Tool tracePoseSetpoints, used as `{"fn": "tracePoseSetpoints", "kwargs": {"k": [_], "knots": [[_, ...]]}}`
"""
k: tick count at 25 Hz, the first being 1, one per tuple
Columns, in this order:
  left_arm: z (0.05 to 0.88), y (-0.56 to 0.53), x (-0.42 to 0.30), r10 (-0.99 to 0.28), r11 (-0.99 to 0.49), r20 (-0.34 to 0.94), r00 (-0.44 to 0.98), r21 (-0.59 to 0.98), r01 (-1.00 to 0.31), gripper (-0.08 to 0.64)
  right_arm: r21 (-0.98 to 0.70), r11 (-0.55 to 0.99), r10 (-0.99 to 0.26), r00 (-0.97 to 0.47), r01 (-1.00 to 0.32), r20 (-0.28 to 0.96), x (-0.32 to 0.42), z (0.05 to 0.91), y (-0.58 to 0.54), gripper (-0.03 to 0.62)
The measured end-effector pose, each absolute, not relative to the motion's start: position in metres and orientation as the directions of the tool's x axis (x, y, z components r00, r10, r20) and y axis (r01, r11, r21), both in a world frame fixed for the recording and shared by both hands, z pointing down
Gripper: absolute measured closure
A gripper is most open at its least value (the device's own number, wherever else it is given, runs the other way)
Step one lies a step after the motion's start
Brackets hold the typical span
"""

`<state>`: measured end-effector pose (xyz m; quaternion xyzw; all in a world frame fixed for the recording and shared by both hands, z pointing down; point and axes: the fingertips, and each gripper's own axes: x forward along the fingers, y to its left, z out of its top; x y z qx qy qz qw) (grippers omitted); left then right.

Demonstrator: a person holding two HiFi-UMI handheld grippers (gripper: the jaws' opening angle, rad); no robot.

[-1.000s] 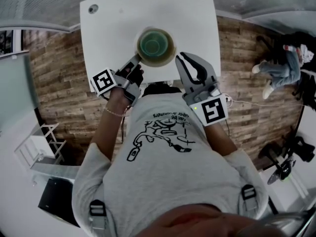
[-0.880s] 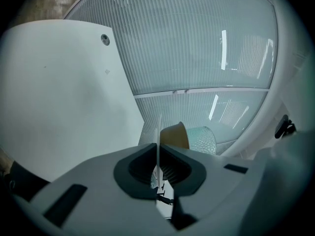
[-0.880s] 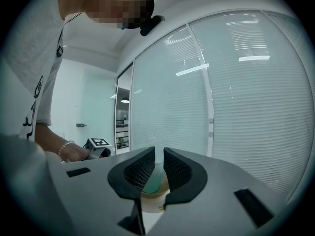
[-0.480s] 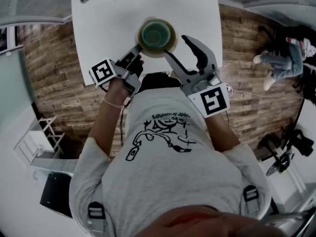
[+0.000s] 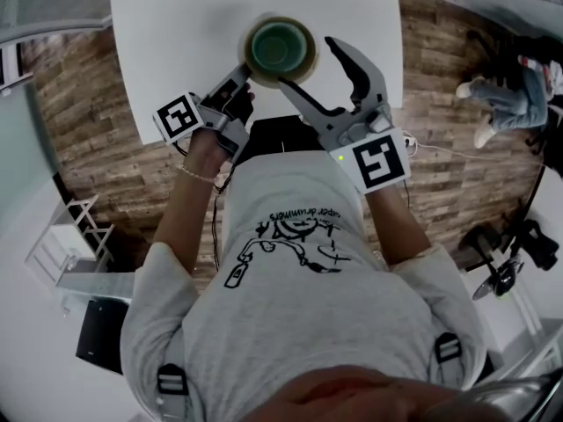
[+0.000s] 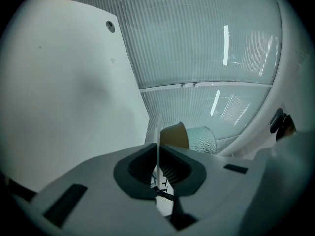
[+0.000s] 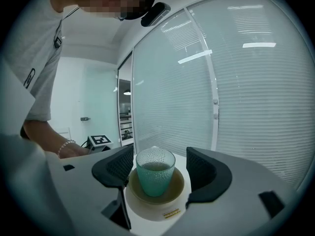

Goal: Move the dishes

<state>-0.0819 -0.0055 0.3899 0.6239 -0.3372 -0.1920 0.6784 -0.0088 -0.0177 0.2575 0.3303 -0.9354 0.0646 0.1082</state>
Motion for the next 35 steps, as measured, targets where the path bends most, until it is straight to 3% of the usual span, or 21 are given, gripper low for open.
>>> {"fn": "tracePoseSetpoints", "kwargs": {"k": [13, 35], "knots": [[0.423, -0.007, -0.082, -0.668, 0.121, 0.222, 0.710, 0.974, -0.190, 0.545, -0.102, 0.794, -0.538, -0.771, -0.599, 0.340, -0.025, 0.319, -0.025, 0.227], [0.436, -0.001, -0.075, -0.642, 0.119, 0.216, 0.736, 0.976, -0.183, 0.545, -0.079, 0.808, -0.510, -0.761, -0.583, 0.402, -0.033, 0.349, -0.024, 0.225]]}}
